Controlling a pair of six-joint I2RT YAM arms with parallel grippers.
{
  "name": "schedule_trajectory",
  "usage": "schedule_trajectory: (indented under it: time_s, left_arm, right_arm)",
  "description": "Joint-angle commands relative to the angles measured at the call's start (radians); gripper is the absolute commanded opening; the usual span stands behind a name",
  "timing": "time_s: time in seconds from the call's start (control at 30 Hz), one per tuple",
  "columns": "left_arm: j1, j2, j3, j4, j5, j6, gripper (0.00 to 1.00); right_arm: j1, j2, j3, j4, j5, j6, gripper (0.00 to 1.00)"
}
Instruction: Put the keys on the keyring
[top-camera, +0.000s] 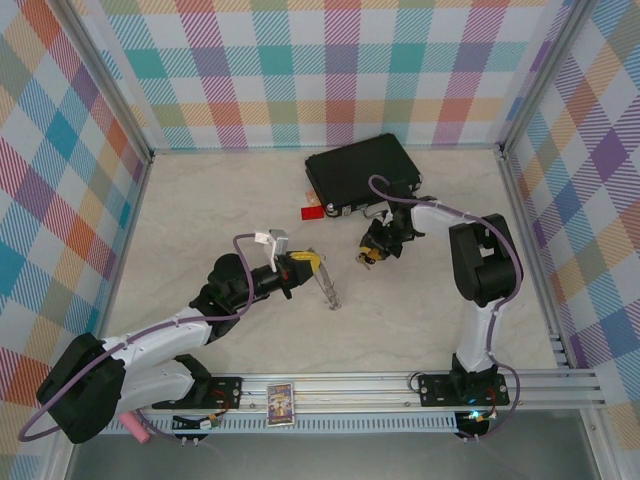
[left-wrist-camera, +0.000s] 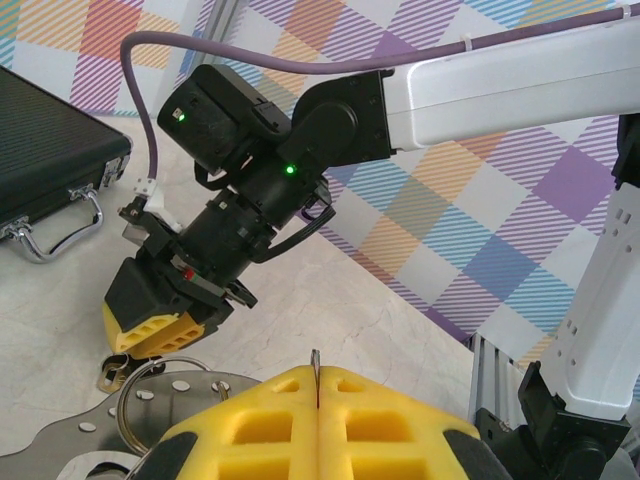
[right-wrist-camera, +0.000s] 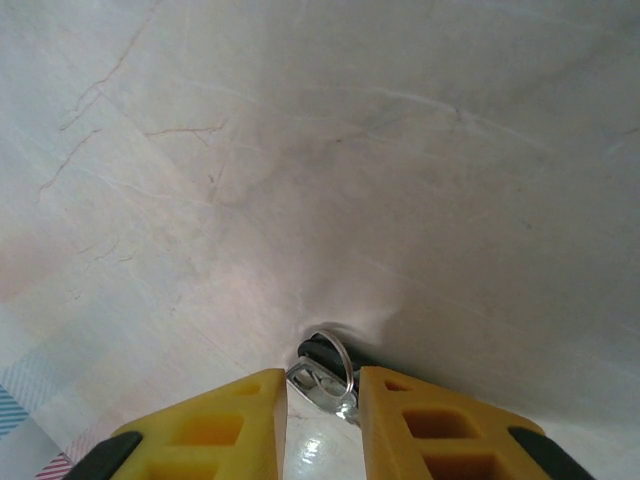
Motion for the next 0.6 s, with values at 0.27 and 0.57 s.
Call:
schedule_trajectory:
  time_s: [0.27,0.57]
  left_arm:
    - [-0.015,0.0,0.026,0.036,0.006,0.021,0.0]
    - [-0.015,0.002,0.026,0.038,0.007,0.02,0.0]
  right_arm:
    - [-0.005,0.037,0.043,-0.037,-0.031,0.001,0.25]
    - [-0.004,0.025,0.066,-0.064,-0.019,-0.031,0.24]
